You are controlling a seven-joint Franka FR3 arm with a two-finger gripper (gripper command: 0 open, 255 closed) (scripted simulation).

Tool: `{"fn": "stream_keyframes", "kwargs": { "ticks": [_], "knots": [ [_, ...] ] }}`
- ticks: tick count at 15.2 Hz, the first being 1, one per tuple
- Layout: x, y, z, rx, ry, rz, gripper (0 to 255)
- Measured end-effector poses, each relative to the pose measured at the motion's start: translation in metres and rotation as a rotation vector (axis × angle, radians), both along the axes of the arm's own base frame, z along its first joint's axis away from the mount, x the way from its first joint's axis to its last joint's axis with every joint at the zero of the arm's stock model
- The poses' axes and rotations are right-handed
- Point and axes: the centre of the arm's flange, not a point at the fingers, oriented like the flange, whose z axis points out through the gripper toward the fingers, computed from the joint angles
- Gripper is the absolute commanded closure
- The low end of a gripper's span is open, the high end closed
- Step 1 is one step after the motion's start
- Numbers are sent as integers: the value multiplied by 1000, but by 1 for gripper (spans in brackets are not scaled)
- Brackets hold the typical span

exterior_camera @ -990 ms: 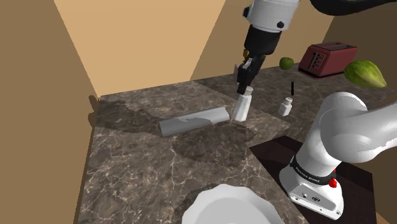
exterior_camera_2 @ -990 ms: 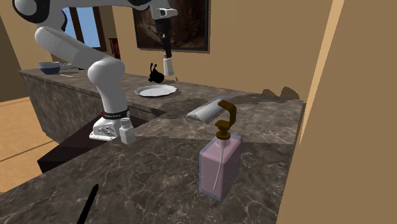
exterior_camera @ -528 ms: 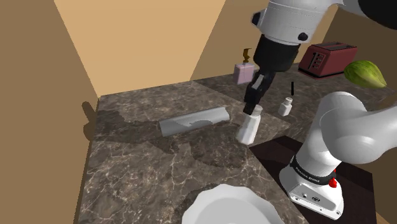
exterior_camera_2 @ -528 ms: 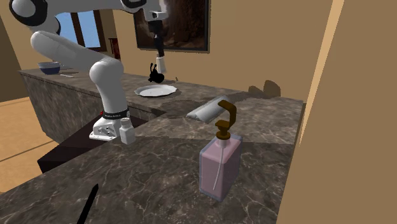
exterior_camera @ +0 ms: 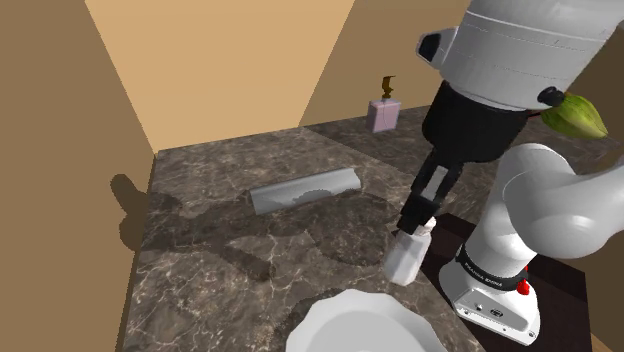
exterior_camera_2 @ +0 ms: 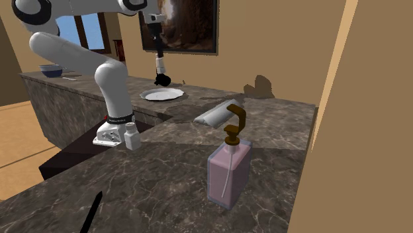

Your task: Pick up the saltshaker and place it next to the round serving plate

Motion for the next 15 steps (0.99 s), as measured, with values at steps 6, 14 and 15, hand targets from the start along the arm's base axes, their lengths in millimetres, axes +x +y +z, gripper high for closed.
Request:
{"fn": "stream_keyframes", "kwargs": {
  "ticks": [6, 14, 15],
  "knots": [
    [-49, 62, 4, 0, 0, 0, 255],
    [-115, 141, 1, 0, 0, -1, 255],
    [-124, 152, 2, -1, -1, -1, 255]
  ]
}}
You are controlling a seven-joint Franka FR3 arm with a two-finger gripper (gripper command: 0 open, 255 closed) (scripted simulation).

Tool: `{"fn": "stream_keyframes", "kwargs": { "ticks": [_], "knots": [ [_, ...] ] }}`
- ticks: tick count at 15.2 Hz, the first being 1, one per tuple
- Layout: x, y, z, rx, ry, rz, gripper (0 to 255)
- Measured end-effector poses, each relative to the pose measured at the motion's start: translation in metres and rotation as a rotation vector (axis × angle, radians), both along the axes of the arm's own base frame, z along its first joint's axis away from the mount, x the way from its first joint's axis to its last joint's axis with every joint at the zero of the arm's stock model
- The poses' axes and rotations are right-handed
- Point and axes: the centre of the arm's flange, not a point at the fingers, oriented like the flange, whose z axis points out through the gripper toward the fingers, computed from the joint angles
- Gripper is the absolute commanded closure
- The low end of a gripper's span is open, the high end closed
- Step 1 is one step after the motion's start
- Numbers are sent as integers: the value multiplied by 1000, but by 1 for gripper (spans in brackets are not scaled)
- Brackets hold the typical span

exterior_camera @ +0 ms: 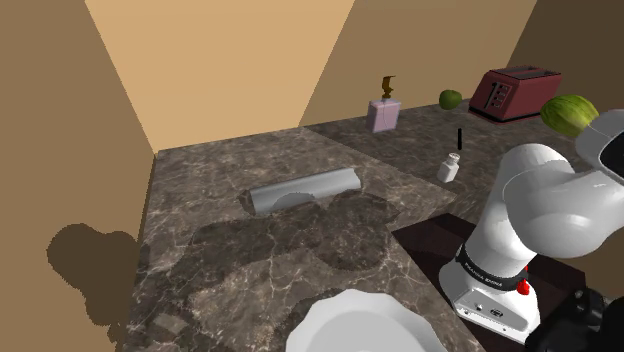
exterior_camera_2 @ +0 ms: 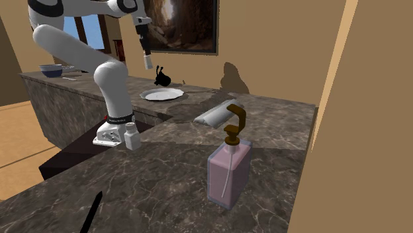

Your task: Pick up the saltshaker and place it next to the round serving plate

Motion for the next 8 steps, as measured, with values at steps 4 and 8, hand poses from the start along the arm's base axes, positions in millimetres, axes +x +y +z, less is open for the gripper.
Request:
{"fn": "stream_keyframes", "kwargs": {
  "ticks": [4, 8],
  "knots": [
    [-29, 44, 1, 0, 0, 0, 255],
    [-62, 85, -1, 0, 0, 0, 255]
  ]
}}
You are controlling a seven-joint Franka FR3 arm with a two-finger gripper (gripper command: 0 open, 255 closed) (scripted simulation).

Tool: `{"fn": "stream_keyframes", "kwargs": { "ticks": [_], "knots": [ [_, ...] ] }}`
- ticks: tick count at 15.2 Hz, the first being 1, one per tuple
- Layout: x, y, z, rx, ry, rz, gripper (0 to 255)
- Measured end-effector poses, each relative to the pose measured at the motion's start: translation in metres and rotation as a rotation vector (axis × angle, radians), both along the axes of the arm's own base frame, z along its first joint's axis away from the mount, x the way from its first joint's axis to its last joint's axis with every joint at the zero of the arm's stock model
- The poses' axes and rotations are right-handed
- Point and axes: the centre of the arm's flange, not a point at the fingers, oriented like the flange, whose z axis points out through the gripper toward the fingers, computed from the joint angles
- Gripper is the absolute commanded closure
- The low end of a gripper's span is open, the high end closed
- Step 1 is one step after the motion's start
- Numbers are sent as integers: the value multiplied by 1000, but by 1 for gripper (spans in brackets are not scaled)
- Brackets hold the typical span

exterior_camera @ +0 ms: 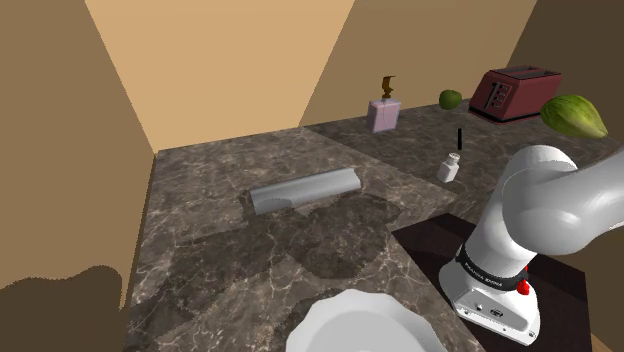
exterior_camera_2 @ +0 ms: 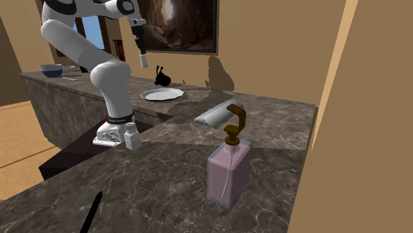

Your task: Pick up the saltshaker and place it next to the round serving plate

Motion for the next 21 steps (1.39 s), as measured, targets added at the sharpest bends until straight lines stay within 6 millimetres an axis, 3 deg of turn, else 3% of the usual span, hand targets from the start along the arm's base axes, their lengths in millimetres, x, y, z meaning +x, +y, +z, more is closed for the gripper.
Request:
{"fn": "stream_keyframes", "kwargs": {
  "ticks": [6, 21],
  "knots": [
    [-49, 63, -1, 0, 0, 0, 255],
    [-51, 69, -78, 1, 1, 0, 255]
  ]
}}
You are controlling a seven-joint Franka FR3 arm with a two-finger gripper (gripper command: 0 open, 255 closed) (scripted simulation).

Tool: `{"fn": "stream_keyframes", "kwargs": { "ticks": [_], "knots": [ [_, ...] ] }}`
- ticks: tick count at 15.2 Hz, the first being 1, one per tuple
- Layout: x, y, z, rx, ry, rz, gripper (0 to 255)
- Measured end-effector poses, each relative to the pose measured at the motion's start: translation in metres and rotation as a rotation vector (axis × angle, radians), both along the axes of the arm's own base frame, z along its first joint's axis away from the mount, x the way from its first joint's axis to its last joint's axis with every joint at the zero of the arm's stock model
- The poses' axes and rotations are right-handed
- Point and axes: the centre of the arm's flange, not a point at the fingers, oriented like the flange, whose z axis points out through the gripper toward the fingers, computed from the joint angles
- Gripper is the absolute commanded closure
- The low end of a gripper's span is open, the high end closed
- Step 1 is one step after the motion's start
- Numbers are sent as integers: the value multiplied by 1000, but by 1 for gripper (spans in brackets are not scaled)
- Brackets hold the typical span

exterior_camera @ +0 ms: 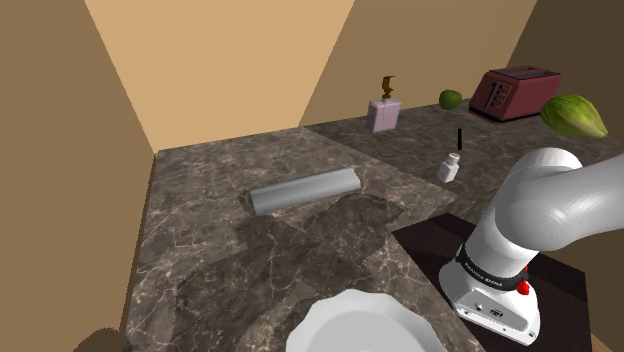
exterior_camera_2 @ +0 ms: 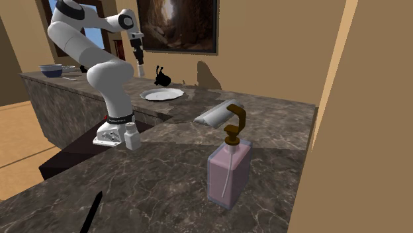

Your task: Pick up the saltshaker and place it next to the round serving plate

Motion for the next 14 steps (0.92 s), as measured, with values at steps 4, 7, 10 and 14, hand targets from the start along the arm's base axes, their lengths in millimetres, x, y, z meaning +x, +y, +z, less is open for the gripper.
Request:
{"fn": "stream_keyframes", "kwargs": {
  "ticks": [4, 7, 10, 14],
  "knots": [
    [-1, 1, -21, 0, 0, 0, 255],
    [-1, 0, -36, 0, 0, 0, 255],
    [-1, 0, -53, 0, 0, 0, 255],
    [-1, 0, -73, 0, 0, 0, 255]
  ]
}}
